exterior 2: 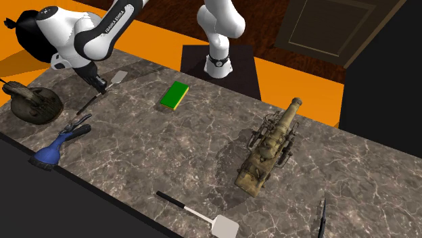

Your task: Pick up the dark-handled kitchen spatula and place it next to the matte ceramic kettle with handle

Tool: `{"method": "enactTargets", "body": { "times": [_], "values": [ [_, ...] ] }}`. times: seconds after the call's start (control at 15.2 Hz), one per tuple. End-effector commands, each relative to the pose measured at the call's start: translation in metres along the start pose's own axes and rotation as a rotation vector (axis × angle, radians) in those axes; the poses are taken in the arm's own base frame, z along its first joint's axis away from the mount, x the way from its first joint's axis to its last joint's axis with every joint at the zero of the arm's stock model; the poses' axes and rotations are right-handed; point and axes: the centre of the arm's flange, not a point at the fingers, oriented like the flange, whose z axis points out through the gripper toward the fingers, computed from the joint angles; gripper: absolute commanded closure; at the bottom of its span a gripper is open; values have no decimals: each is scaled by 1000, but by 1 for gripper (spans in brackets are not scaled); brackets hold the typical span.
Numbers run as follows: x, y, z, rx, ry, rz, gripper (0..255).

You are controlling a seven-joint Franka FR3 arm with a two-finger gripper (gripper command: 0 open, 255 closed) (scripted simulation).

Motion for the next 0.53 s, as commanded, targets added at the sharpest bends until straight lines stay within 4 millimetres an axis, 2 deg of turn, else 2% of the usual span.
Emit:
{"method": "enactTargets", "body": {
  "times": [0.0, 0.13, 0.2, 0.46],
  "values": [
    [0, 0, 0, 0, 0, 0, 255],
    [0, 0, 0, 0, 0, 0, 255],
    [0, 0, 0, 0, 0, 0, 0],
    [0, 0, 0, 0, 0, 0, 0]
  ]
}}
